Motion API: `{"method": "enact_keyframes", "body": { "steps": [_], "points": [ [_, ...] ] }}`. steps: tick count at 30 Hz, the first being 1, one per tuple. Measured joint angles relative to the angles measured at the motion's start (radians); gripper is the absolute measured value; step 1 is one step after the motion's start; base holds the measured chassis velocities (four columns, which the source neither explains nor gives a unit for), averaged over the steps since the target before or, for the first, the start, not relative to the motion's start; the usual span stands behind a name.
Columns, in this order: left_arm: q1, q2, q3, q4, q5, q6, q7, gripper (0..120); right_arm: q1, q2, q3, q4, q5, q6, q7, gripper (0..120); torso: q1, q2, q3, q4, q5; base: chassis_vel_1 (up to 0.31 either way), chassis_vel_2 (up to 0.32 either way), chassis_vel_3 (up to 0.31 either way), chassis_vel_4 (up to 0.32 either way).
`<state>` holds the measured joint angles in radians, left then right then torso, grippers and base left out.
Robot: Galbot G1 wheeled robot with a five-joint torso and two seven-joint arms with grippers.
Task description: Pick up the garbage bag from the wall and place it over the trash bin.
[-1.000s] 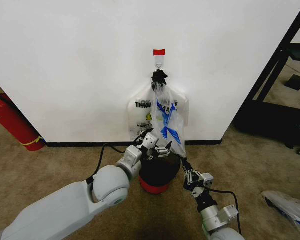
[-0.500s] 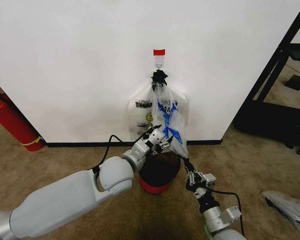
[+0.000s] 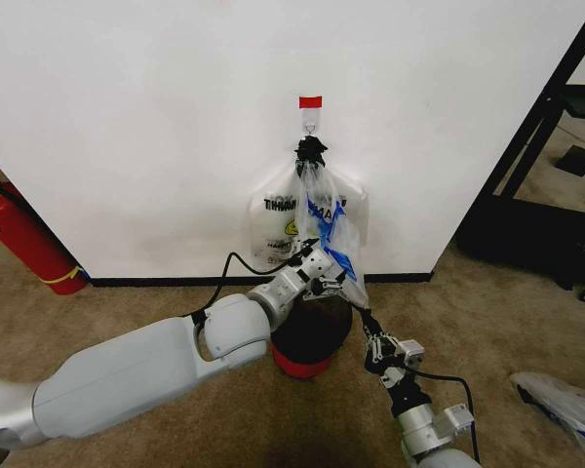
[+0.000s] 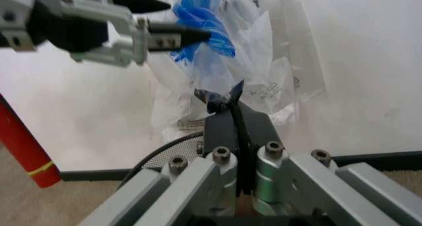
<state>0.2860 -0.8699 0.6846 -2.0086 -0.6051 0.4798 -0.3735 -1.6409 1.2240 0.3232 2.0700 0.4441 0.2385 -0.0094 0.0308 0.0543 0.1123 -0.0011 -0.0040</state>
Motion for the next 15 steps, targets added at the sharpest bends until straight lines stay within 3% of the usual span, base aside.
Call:
{"method": "enact_keyframes", "body": {
  "steps": [15],
  "points": [
    [-0.081,-0.01,0.086,0.021,-0.006,0.055,-0.014,88,-0.008,0.003,0.008,0.011,0.005,0.003,-0.003,0,0.0,0.0,0.0,0.0001,0.0,0.0,0.0,0.0,0.0]
  ]
}}
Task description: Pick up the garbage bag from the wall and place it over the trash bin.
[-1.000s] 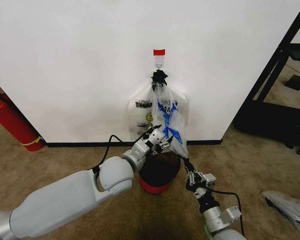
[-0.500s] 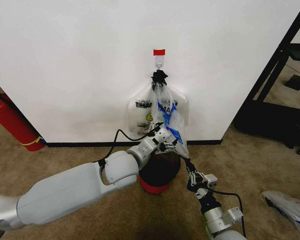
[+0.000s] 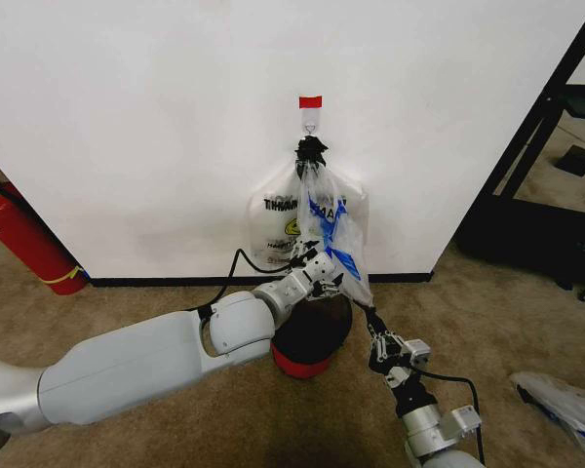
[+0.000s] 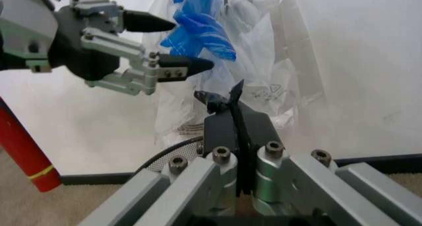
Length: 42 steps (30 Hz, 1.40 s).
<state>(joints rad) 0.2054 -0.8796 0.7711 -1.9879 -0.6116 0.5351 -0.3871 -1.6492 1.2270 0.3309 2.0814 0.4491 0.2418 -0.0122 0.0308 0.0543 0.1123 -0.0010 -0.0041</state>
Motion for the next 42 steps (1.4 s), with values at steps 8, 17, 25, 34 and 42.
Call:
{"method": "enact_keyframes", "body": {
  "steps": [8,17,25,34,42],
  "points": [
    [-0.082,-0.022,0.049,-0.032,-0.136,0.155,-0.076,79,-0.012,-0.001,-0.003,0.001,0.005,0.003,-0.003,0,0.0,0.0,0.0,0.0,0.0001,0.0,0.0,0.0,0.0],
    [-0.132,-0.039,0.073,0.001,-0.177,0.207,-0.106,66,-0.021,0.004,0.0,0.004,0.009,0.012,-0.01,0,0.0,0.0,0.0,0.0001,-0.0001,0.0,0.0,0.0,0.0],
    [-0.164,-0.06,0.084,0.023,-0.223,0.206,-0.134,61,-0.022,0.006,-0.009,0.002,0.006,0.015,-0.013,0,0.0,0.0,0.0,0.0,0.0,0.0,0.0,0.0,0.0],
    [-0.185,-0.073,0.09,0.043,-0.294,0.203,-0.164,25,-0.019,0.005,-0.009,0.01,0.011,0.016,-0.013,0,0.0,0.0,0.0,0.0,0.0,0.0,0.0,0.0,0.0],
    [-0.206,-0.061,0.097,0.049,-0.329,0.202,-0.178,0,-0.021,0.005,-0.005,0.012,0.011,0.021,-0.013,0,0.0,0.0,0.0,0.0,0.0,0.0,0.0,0.0,0.0]
  ]
}}
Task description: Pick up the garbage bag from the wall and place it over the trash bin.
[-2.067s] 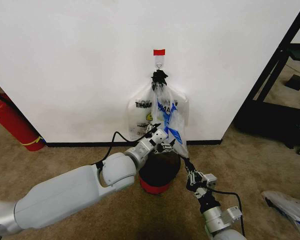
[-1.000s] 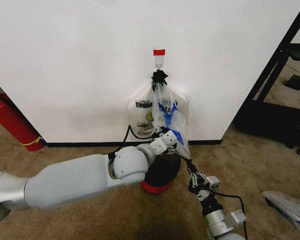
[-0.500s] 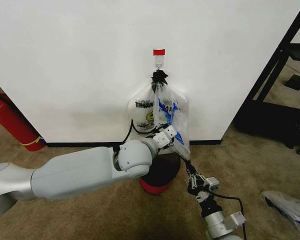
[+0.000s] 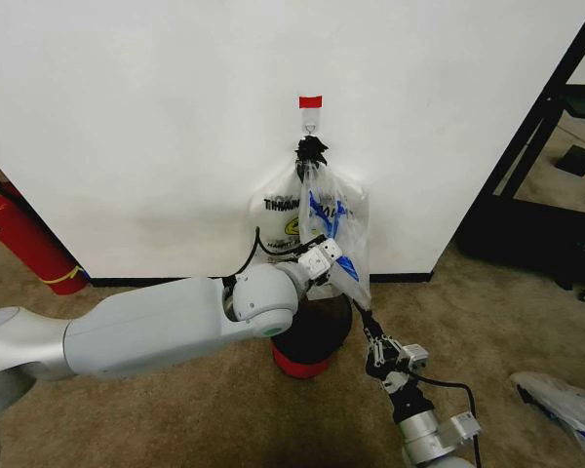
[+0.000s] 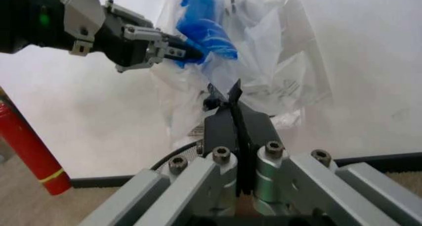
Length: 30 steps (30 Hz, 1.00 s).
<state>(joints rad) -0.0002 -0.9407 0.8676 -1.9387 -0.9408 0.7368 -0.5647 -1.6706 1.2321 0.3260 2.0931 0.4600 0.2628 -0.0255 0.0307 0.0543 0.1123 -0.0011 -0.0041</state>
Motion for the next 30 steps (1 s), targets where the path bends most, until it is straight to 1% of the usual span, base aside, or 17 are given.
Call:
{"method": "enact_keyframes", "body": {
  "steps": [5,6,7,8,9,10,12,15,17,19,21,23,24,25,27,29,30],
  "points": [
    [0.016,0.007,-0.038,-0.007,-0.022,-0.001,-0.014,0,0.007,0.002,0.005,-0.003,0.002,0.002,0.0,0,0.0,0.0,0.0,-0.0001,0.0,0.0,0.0,0.0,0.0],
    [0.032,0.015,-0.072,-0.017,-0.027,-0.001,-0.02,0,0.012,0.003,0.008,-0.003,0.004,0.002,0.001,0,0.0,0.0,0.0,-0.0003,0.0,0.0,0.0,0.0,0.0],
    [0.036,0.017,-0.078,-0.018,-0.028,-0.001,-0.021,0,0.012,0.003,0.008,-0.003,0.004,0.002,0.002,0,0.0,0.0,0.0,-0.0003,0.0,0.0,0.0,0.0,0.0],
    [0.062,0.033,-0.128,-0.034,-0.029,-0.001,-0.027,0,0.019,0.004,0.014,-0.002,0.006,0.002,0.006,0,0.0,0.0,0.0,0.0,0.0,0.0,0.0,0.0,0.0],
    [0.062,0.033,-0.128,-0.034,-0.029,-0.001,-0.027,0,0.019,0.004,0.014,-0.002,0.006,0.002,0.006,0,0.0,0.0,0.0,0.0,0.0,0.0,0.0,0.0,0.0],
    [0.084,0.046,-0.166,-0.047,-0.029,-0.001,-0.028,0,0.022,0.006,0.018,0.0,0.009,0.001,0.01,0,0.0,0.0,0.0,-0.0002,-0.0001,0.0,0.0,0.0,0.0],
    [0.141,0.078,-0.248,-0.074,-0.026,-0.023,-0.033,0,0.029,0.009,0.027,0.002,0.018,0.0,0.021,0,0.0,0.0,0.0,0.0002,0.0001,0.0,0.0,0.0,0.0],
    [0.27,0.122,-0.371,-0.123,0.001,-0.091,-0.026,0,0.033,0.007,0.036,0.004,0.028,-0.002,0.034,0,0.0,0.0,0.0,0.0006,-0.0002,0.0,0.0,0.0,0.0],
    [0.293,0.128,-0.388,-0.131,0.007,-0.103,-0.024,0,0.033,0.005,0.037,0.004,0.029,-0.002,0.036,0,0.0,0.0,0.0,0.0003,-0.0003,0.0,0.0,0.0,0.0],
    [0.373,0.138,-0.431,-0.153,0.042,-0.175,-0.016,0,0.034,0.0,0.039,0.003,0.03,-0.005,0.042,0,0.0,0.0,0.0,0.0002,-0.0001,0.0,0.0,0.0,0.0],
    [0.411,0.137,-0.447,-0.157,0.073,-0.218,-0.01,0,0.035,-0.003,0.039,0.006,0.032,-0.01,0.045,0,0.0,0.0,0.0,0.0,-0.0002,0.0,0.0,0.0,0.0],
    [0.491,0.123,-0.467,-0.164,0.132,-0.305,-0.002,0,0.035,-0.01,0.039,0.035,0.039,-0.026,0.052,0,0.0,0.0,0.0,-0.0001,-0.0002,0.0,0.0,0.0,0.0],
    [0.527,0.118,-0.477,-0.171,0.15,-0.334,0.005,0,0.035,-0.017,0.043,0.056,0.046,-0.039,0.058,4,0.0,0.0,0.0,-0.0002,-0.0001,0.0,0.0,0.0,0.0],
    [0.527,0.118,-0.477,-0.171,0.15,-0.334,0.005,0,0.035,-0.017,0.043,0.056,0.046,-0.039,0.058,4,0.0,0.0,0.0,-0.0002,-0.0001,0.0,0.0,0.0,0.0],
    [0.558,0.115,-0.486,-0.174,0.168,-0.365,0.007,0,0.037,-0.032,0.049,0.079,0.059,-0.055,0.069,10,0.0,0.0,0.0,-0.0001,0.0,0.0,0.0,0.0,0.0],
    [0.602,0.111,-0.502,-0.171,0.205,-0.427,0.007,0,0.064,-0.082,0.067,0.102,0.102,-0.083,0.09,20,0.0,0.0,0.0,-0.0001,-0.0001,0.0,0.0,0.0,0.0],
    [0.607,0.11,-0.506,-0.17,0.21,-0.435,0.007,0,0.075,-0.095,0.07,0.103,0.117,-0.091,0.095,23,0.0,0.0,0.0,-0.0001,0.0,0.0,0.0,0.0,0.0]
  ]
}}
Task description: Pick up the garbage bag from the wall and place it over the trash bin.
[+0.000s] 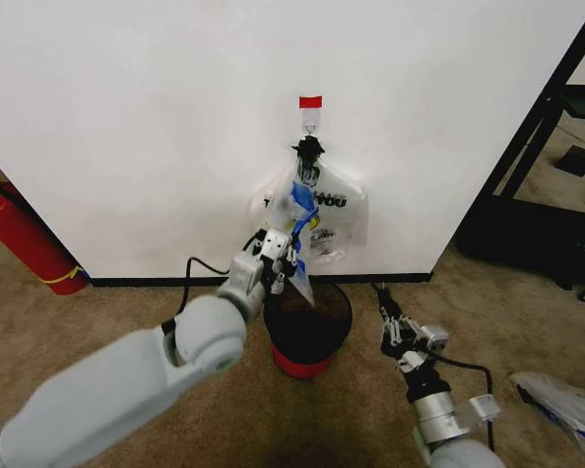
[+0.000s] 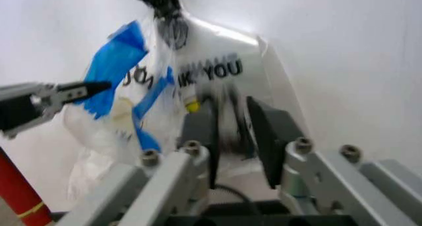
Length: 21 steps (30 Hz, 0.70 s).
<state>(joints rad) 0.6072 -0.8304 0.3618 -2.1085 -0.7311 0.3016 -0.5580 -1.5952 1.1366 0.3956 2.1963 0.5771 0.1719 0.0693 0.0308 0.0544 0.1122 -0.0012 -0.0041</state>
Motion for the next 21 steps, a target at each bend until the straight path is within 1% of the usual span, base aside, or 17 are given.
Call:
{"method": "enact_keyframes", "body": {
  "steps": [1,3,4,6,7,8,9,10,11,13,14,16,17,19,21],
  "points": [
    [0.0,0.0,0.0,0.0,0.0,0.0,0.0,0,0.0,0.0,0.0,0.0,0.0,0.0,0.0,23,0.0,0.0,0.0,0.0,0.0,0.0,0.0,0.0,0.0],
    [0.01,0.0,-0.01,0.001,0.006,-0.016,0.001,0,0.062,-0.052,0.0,-0.001,0.072,-0.04,0.028,33,0.0,0.0,0.0,0.0,0.0001,0.0,0.0,0.0,0.0],
    [0.012,0.0,-0.013,0.001,0.007,-0.018,0.001,0,0.101,-0.074,-0.007,-0.007,0.107,-0.06,0.044,36,0.0,0.0,0.0,0.0001,0.0,0.0,0.0,0.0,0.0],
    [0.013,-0.001,-0.015,0.001,0.008,-0.019,0.002,0,0.178,-0.111,-0.036,-0.03,0.181,-0.098,0.065,45,0.0,0.0,0.0,0.0004,0.0002,0.0,0.0,0.0,0.0],
    [0.013,-0.002,-0.015,0.001,0.009,-0.019,0.001,0,0.212,-0.125,-0.051,-0.042,0.216,-0.114,0.072,46,0.0,0.0,0.0,0.0002,0.0002,0.0,0.0,0.0,0.0],
    [0.013,-0.002,-0.015,0.001,0.009,-0.019,0.001,0,0.212,-0.125,-0.051,-0.042,0.216,-0.114,0.072,46,0.0,0.0,0.0,0.0002,0.0002,0.0,0.0,0.0,0.0],
    [0.013,-0.004,-0.015,0.001,0.011,-0.018,0.001,0,0.252,-0.138,-0.072,-0.056,0.255,-0.129,0.077,53,0.0,0.0,0.0,0.0001,0.0001,0.0,0.0,0.0,0.0],
    [0.014,-0.005,-0.015,0.001,0.011,-0.017,0.001,0,0.288,-0.15,-0.09,-0.07,0.284,-0.144,0.079,56,0.0,0.0,0.0,0.0006,0.0002,0.0,0.0,0.0,0.0],
    [0.014,-0.007,-0.016,0.001,0.011,-0.016,0.0,0,0.316,-0.159,-0.107,-0.083,0.3,-0.156,0.079,62,0.0,0.0,0.0,0.0004,0.0002,0.0,0.0,0.0,0.0],
    [0.016,-0.009,-0.016,0.001,0.011,-0.013,-0.001,0,0.358,-0.173,-0.137,-0.11,0.305,-0.167,0.074,67,0.0,0.0,0.0,0.0003,0.0001,0.0,0.0,0.0,0.0],
    [0.016,-0.009,-0.016,0.001,0.012,-0.01,-0.001,0,0.4,-0.186,-0.176,-0.139,0.291,-0.173,0.057,73,0.0,0.0,0.0,0.0001,0.0001,0.0,0.0,0.0,0.0],
    [0.014,-0.008,-0.016,0.0,0.012,-0.007,-0.002,0,0.44,-0.194,-0.224,-0.174,0.248,-0.174,0.027,81,0.0,0.0,0.0,0.0001,0.0001,0.0,0.0,0.0,0.0],
    [0.014,-0.008,-0.016,0.0,0.012,-0.007,-0.002,0,0.44,-0.194,-0.224,-0.174,0.248,-0.174,0.027,81,0.0,0.0,0.0,0.0001,0.0001,0.0,0.0,0.0,0.0],
    [0.01,-0.005,-0.015,-0.001,0.011,-0.004,-0.002,0,0.476,-0.192,-0.263,-0.203,0.205,-0.171,0.002,90,0.0,0.0,0.0,0.0001,0.0001,0.0,0.0,0.0,0.0],
    [0.009,-0.003,-0.014,-0.002,0.011,-0.002,-0.002,0,0.495,-0.189,-0.282,-0.216,0.187,-0.169,-0.012,94,0.0,0.0,0.0,0.0001,0.0001,0.0,0.0,0.0,0.0]
  ]
}}
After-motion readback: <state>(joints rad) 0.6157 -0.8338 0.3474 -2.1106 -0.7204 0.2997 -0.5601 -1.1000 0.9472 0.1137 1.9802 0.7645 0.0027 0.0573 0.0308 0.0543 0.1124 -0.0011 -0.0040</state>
